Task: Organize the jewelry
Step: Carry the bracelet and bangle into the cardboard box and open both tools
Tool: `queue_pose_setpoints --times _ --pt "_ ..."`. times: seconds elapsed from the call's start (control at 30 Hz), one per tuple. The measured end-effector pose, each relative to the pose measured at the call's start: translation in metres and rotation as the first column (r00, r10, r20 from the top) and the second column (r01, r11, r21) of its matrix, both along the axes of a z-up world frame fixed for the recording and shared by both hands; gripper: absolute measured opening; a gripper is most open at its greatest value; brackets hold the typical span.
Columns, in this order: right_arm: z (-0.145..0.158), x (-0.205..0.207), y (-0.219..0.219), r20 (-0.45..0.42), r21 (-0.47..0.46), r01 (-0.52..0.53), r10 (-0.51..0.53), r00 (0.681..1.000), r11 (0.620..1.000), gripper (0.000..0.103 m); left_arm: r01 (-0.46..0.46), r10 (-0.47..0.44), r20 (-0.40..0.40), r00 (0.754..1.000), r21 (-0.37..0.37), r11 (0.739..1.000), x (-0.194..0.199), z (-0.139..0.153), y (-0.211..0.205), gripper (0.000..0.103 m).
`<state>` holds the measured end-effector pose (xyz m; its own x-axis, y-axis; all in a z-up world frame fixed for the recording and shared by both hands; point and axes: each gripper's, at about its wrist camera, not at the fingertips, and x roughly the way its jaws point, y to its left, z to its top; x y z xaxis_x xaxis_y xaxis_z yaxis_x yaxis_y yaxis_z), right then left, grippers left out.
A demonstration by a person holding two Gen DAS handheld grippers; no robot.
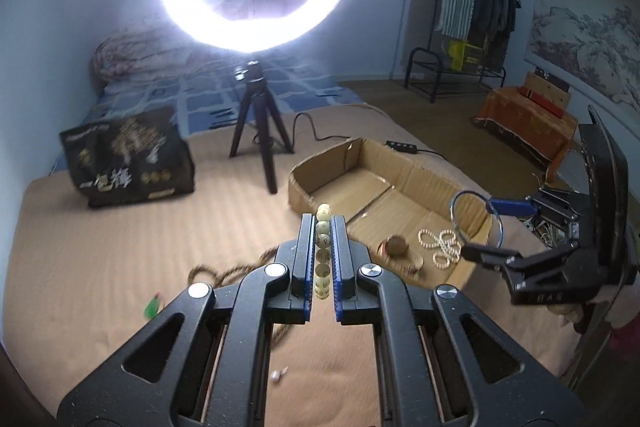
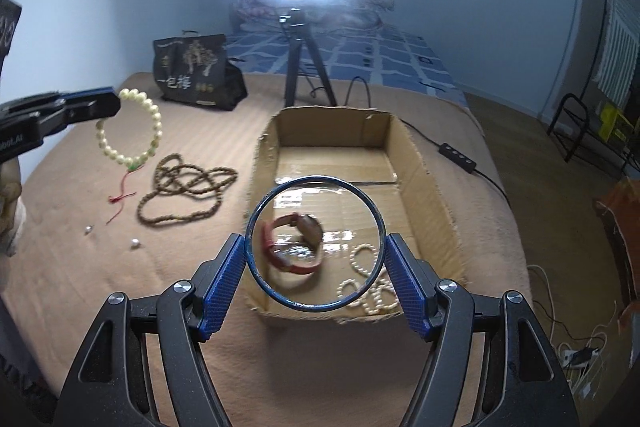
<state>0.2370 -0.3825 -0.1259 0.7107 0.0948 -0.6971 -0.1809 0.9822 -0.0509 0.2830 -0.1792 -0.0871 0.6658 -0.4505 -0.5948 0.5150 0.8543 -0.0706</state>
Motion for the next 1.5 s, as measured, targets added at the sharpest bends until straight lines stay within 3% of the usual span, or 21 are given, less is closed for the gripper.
queue_pose_setpoints --times 0.37,0.73,0.97,1.5 --pt "-0.015 0.026 -0.026 -0.034 -0.010 0.059 -0.059 0.998 0.998 0.070 0.013 -0.012 -0.037 0.999 0.029 0.999 0.050 -0.018 -0.058 0.005" --pt "-0.038 0.046 -0.039 -0.092 0.017 0.103 -0.101 0.991 0.995 0.070 0.027 -0.022 -0.090 0.996 0.049 0.998 0.068 -0.044 -0.083 0.005" --pt "-0.044 0.050 -0.037 -0.107 0.006 0.109 -0.108 0.988 0.994 0.071 0.043 -0.038 -0.130 0.991 0.035 0.998 0.073 -0.051 -0.088 0.006" --pt "-0.038 0.045 -0.032 -0.095 -0.018 0.114 -0.116 0.989 0.993 0.071 0.031 -0.027 -0.110 0.994 0.036 0.999 0.069 -0.042 -0.074 0.006"
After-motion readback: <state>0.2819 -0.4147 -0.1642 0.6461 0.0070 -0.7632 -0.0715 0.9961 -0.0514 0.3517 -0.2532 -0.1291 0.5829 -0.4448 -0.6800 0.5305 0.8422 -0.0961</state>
